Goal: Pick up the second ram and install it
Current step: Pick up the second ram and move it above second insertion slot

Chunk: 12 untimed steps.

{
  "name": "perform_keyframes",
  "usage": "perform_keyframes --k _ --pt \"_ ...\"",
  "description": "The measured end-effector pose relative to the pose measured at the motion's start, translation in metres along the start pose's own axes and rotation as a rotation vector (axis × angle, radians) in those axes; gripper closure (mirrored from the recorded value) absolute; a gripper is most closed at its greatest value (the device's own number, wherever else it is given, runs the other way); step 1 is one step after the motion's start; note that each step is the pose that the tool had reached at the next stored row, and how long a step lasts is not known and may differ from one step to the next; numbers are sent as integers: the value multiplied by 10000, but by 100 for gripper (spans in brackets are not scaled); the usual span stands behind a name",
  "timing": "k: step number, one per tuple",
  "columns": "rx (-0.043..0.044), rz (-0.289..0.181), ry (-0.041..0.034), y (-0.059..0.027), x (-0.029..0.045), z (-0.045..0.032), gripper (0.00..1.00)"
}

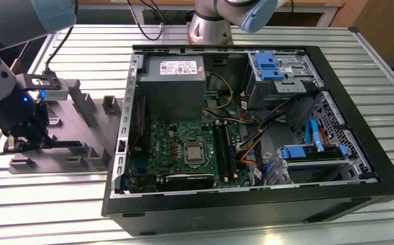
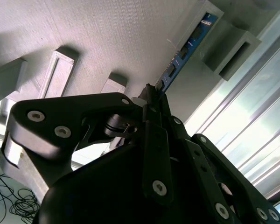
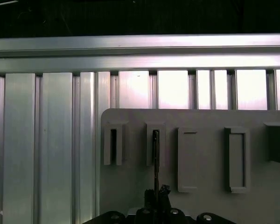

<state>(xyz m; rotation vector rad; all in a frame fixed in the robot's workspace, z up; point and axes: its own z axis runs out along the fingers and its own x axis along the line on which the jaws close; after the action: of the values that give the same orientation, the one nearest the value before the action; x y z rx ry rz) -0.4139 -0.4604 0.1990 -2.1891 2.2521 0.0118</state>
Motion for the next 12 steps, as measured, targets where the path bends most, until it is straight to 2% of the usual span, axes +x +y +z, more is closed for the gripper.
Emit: perform_keyframes --k 12 --pt "1 0 0 0 0 -28 86"
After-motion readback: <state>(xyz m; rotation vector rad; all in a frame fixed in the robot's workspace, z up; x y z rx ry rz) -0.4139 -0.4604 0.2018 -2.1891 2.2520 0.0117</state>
